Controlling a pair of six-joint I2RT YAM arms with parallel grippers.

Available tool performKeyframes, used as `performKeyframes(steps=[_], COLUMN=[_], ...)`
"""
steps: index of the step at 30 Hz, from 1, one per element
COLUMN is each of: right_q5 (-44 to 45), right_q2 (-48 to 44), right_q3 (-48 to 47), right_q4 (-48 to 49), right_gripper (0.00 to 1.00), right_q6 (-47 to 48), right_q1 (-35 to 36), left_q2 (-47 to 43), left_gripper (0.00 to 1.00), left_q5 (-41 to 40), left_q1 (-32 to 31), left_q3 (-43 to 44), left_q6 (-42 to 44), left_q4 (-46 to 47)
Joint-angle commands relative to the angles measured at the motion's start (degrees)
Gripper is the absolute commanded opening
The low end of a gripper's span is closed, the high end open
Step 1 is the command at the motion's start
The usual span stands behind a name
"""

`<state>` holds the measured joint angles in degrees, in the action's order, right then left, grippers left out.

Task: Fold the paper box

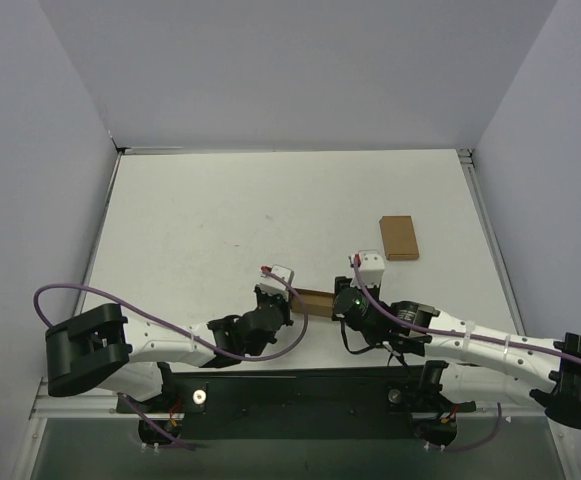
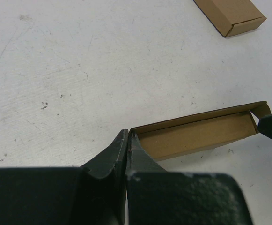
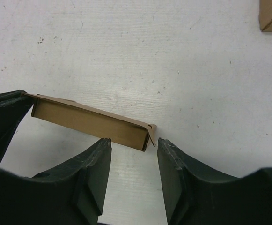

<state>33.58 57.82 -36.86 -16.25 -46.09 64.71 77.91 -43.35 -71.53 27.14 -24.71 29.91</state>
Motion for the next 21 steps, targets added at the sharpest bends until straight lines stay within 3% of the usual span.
performKeyframes(steps=[1, 7, 14, 21], right_q5=[-0.97, -10.63, -15.74, -16.88], right_q2=[-2.71, -2.10, -1.75, 0.18], right_q3=[-2.16, -0.49, -0.49, -0.49], right_q4=[-2.65, -0.98, 1.57, 2.01], right_gripper=[0.45, 0.34, 0.28, 0.23], right_q6=[0.55, 8.37, 14.97, 15.67], right_q1=[-1.42, -9.41, -11.80, -12.15], left_q2=[2.16, 2.42, 1.98, 1.72], left_gripper=[0.00, 0.00, 0.00, 0.00], left_q5=[1.52, 2.13, 2.13, 2.22], left_q1=[-0.90, -0.98, -0.98, -0.90], left_q3=[0.29, 0.81, 0.90, 1.08], left_q6=[2.65, 3.00, 2.91, 2.91], left_q4=[-7.85, -7.76, -8.02, -8.29])
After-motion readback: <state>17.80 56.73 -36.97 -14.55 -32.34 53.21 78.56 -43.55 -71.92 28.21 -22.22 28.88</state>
